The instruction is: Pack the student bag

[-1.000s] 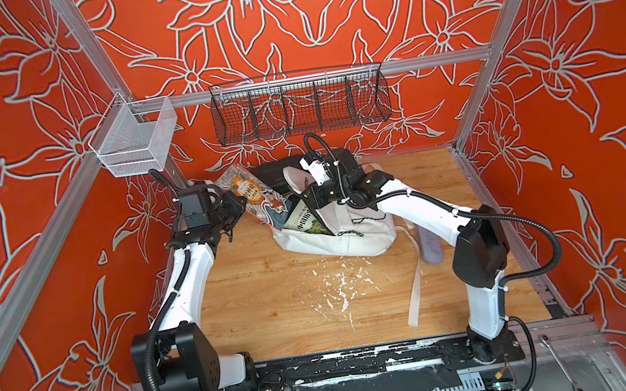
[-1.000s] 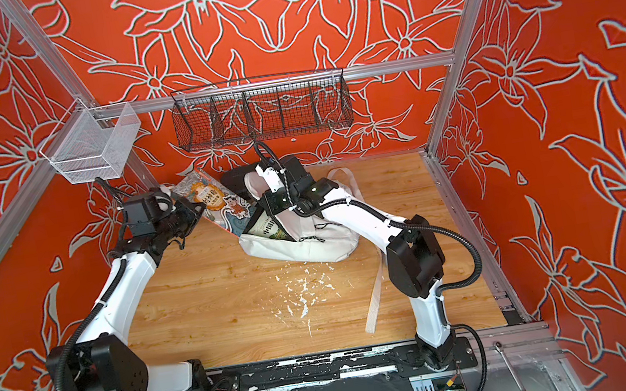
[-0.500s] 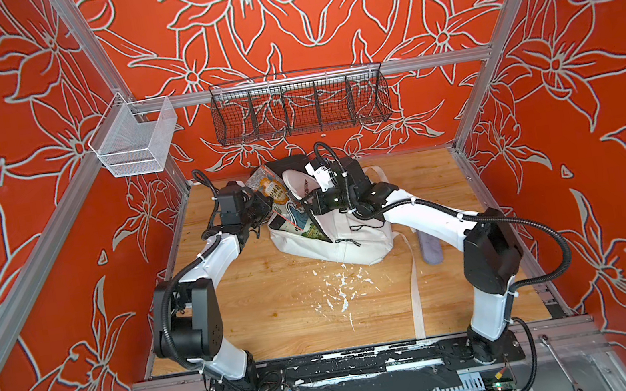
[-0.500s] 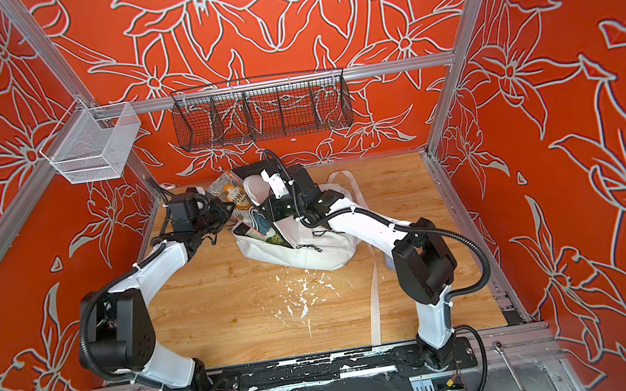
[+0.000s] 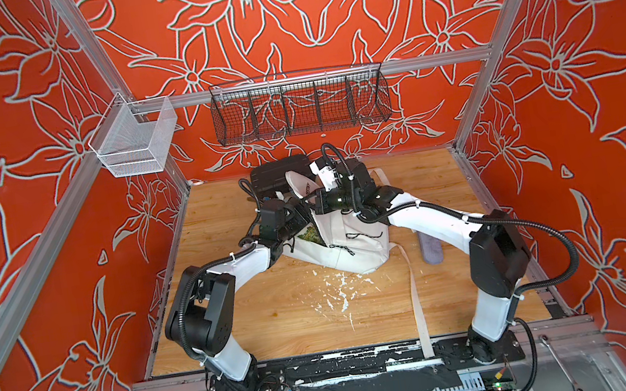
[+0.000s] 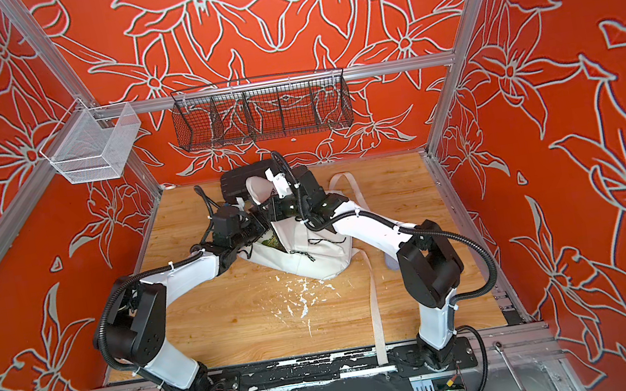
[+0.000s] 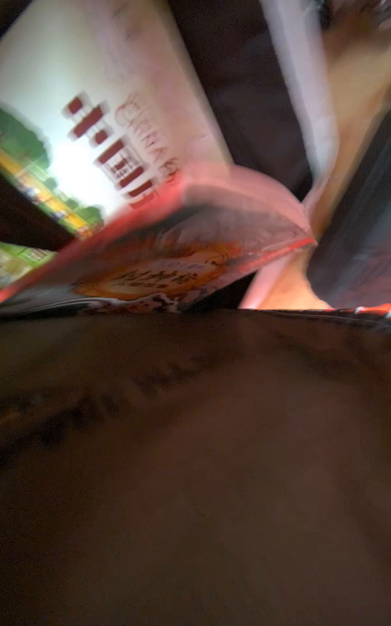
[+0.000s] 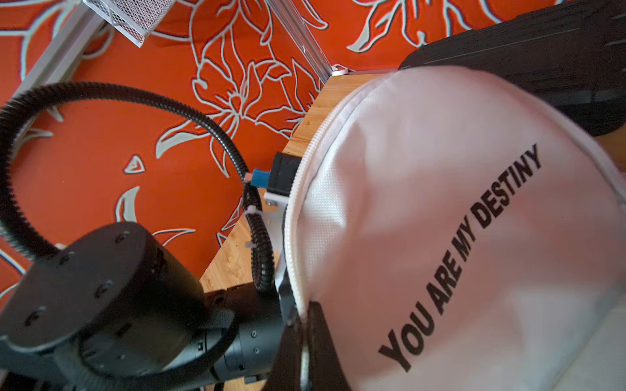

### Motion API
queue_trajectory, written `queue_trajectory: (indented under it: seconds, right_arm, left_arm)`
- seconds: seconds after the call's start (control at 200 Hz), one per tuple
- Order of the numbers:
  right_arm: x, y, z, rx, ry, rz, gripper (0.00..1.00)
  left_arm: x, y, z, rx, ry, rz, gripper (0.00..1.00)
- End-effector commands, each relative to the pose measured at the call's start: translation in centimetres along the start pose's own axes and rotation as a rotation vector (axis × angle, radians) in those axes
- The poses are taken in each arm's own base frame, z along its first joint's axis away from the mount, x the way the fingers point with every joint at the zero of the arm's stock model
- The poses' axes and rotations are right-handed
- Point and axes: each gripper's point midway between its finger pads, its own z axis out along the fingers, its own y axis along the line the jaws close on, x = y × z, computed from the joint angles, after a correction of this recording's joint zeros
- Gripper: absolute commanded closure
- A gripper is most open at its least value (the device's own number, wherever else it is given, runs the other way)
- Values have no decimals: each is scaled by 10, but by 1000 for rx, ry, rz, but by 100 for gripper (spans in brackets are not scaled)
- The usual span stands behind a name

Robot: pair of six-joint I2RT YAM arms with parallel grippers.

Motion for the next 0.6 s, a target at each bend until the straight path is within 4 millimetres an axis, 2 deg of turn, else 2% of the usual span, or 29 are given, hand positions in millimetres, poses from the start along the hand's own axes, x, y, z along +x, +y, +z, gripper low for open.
queue_trajectory:
  seconds: [0.0, 0.1, 0.11, 0.145, 0.285, 0.41, 0.515, 0.595]
  right_arm:
    - [-23, 16, -18, -35, -81, -27, 100]
    - [-18, 14, -20, -31, -68, -40, 100]
    - [-18, 13, -20, -29, -66, -39, 100]
    - [-16, 13, -21, -30, -63, -41, 100]
    - [-11, 9, -23, -27, -57, -47, 100]
    - [-9, 11, -25, -44, -50, -76, 100]
    - [-4, 12, -27, -55, -45, -103, 100]
    - [0, 10, -31, -47, -45, -123, 100]
  left_arm:
    - [-5, 11, -16, -83, -24, 41, 20]
    - [-13, 11, -35, -170, -10, 123, 7]
    - [-13, 11, -37, -178, -6, 129, 2]
    - [-17, 11, -44, -209, 0, 160, 0]
    - [-19, 16, -70, -296, 59, 261, 3]
    - [-23, 36, -85, -364, 111, 253, 1]
    - [-32, 60, -89, -384, 154, 166, 8]
    - [-37, 73, -82, -356, 206, 104, 10]
